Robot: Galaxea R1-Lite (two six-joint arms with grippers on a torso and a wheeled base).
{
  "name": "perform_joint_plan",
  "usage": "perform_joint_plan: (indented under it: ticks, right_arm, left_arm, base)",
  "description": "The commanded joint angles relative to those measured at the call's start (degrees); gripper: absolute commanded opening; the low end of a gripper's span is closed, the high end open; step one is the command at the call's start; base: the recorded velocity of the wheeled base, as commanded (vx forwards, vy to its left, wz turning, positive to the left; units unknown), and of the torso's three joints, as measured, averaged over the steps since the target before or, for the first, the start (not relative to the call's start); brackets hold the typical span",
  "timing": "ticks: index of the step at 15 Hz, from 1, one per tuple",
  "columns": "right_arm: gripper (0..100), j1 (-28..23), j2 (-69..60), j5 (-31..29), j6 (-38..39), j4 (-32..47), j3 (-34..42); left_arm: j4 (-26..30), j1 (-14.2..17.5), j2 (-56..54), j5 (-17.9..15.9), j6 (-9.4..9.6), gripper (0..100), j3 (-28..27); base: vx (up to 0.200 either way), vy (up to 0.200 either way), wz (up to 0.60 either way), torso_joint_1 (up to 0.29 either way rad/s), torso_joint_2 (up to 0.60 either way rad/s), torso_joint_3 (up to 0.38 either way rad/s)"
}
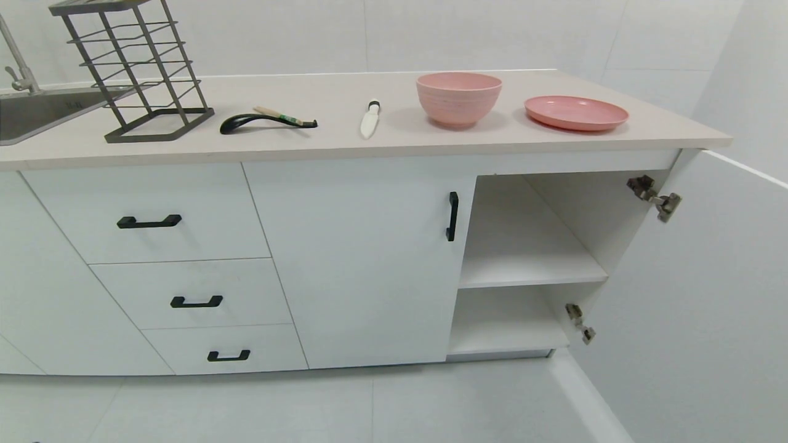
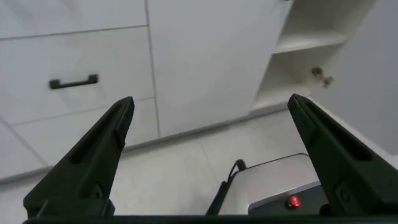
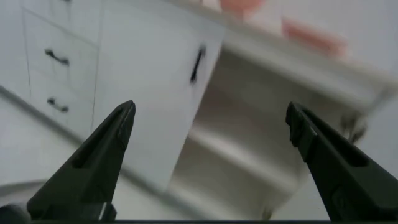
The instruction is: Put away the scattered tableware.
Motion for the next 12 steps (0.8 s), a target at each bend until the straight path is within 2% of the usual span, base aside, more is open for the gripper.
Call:
perform_joint_plan:
  ticks: [1,2,3,4,5,6,7,9,11,12]
  right_arm:
    - [100,0.0,-2.7,-5.8,1.2,15.5,0.1]
    - [100,0.0,-2.5,-5.8,3.1,18.4,0.1]
    - [100,0.0,-2.5,-5.9,3.6,17.2,0.1]
    - [100,-0.2,-2.6,-9.1,3.8,16.9,0.1]
    - [100,-0.1,-2.6,-16.5,4.1,16.9,0.1]
    - [100,-0.2,-2.5,-20.8,3.7,16.9,0.1]
    - [100,-0.1,-2.5,-21.7,3.6,17.0,0.1]
    - [100,-0.1,-2.5,-22.2,4.4,17.3,0.1]
    - [100,-0.2,-2.5,-22.6,9.0,17.5,0.1]
    - [100,-0.4,-2.4,-24.4,12.5,17.7,0.1]
  left_arm:
    - [0.2,4.4,-0.1,0.8,0.23,100,0.2]
    - [0.2,6.1,-0.2,1.0,0.49,100,0.2]
    - [0.3,9.1,-1.9,1.6,0.84,100,0.2]
    - [0.4,11.5,-5.5,2.9,3.65,100,0.2]
    - [3.8,10.4,-5.7,8.5,6.2,100,0.2]
    - [3.7,10.6,-5.7,9.5,3.92,100,0.2]
    - [3.5,10.6,-5.8,8.7,3.3,100,0.2]
    - [3.5,10.6,-5.7,8.6,3.65,100,0.2]
    - [3.5,10.6,-5.7,8.7,3.57,100,0.2]
    - [3.5,10.6,-5.7,8.8,2.95,100,0.2]
  base:
    - [0.0,0.0,0.0,0.0,0.0,0.0]
    - [0.0,0.0,0.0,0.0,0.0,0.0]
    - [0.0,0.0,0.0,0.0,0.0,0.0]
    - [0.0,0.0,0.0,0.0,0.0,0.0]
    - [0.0,0.0,0.0,0.0,0.0,0.0]
    - [0.0,0.0,0.0,0.0,0.0,0.0]
    - [0.0,0.0,0.0,0.0,0.0,0.0]
    - [0.0,0.0,0.0,0.0,0.0,0.0]
    - [0.0,0.0,0.0,0.0,0.0,0.0]
    - [0.0,0.0,0.0,0.0,0.0,0.0]
